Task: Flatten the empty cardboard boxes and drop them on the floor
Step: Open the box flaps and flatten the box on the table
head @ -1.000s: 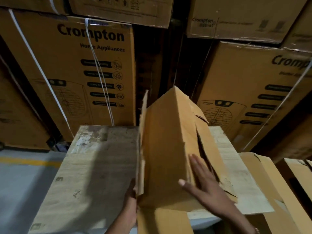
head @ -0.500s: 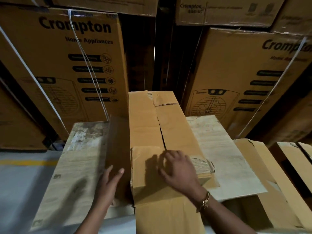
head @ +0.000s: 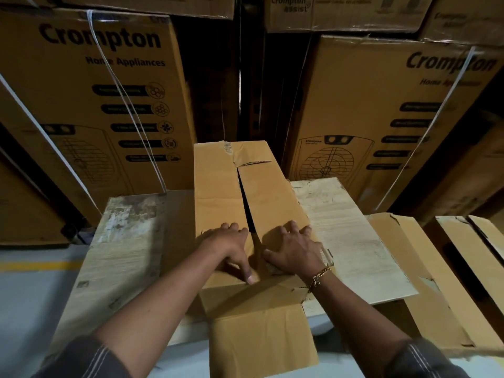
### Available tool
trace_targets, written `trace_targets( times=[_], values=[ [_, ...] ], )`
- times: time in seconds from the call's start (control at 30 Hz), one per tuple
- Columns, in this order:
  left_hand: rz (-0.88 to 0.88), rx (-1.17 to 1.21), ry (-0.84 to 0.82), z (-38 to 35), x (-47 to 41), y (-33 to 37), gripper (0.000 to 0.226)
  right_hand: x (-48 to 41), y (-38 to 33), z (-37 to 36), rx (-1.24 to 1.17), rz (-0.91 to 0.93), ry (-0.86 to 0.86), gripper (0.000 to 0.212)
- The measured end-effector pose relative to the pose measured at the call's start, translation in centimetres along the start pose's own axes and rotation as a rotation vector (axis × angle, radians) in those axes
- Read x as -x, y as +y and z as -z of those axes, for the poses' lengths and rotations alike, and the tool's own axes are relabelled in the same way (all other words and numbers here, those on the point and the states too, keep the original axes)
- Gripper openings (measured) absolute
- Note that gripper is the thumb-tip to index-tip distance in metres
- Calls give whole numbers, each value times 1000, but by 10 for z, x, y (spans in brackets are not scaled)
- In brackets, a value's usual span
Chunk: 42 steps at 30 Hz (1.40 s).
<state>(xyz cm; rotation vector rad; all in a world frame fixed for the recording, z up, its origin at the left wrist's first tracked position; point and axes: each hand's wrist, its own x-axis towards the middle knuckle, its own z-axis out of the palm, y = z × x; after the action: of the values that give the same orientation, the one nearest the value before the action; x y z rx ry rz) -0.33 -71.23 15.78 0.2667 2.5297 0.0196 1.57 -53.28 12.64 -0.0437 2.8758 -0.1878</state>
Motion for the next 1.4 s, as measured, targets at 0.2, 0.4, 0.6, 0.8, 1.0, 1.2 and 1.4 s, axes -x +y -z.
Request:
trace_targets(
  times=[0.2,0.4,0.6,0.8,1.0,1.2,1.4],
  values=[
    [49,-159,-19,8,8,24,126,5,27,11,-137,108,100,100],
    [90,-230,132,4,19,34,128,17,15,-11,-89,102,-10,114],
    [121,-343,356,-9,43,48,130,28,15,20,-9,283,338,43],
    [221,-358,641,-38,72,53,134,14,52,48,-475,213,389,31],
    [152,-216,1145,-85,106,54,94,3,103,55,-981,126,270,18],
    [101,124,1010,-143,161,101,40,13,96,44,-1011,226,215,17],
    [413,507,967,-164,137,58,47,22,84,42,-927,281,240,22]
  ],
)
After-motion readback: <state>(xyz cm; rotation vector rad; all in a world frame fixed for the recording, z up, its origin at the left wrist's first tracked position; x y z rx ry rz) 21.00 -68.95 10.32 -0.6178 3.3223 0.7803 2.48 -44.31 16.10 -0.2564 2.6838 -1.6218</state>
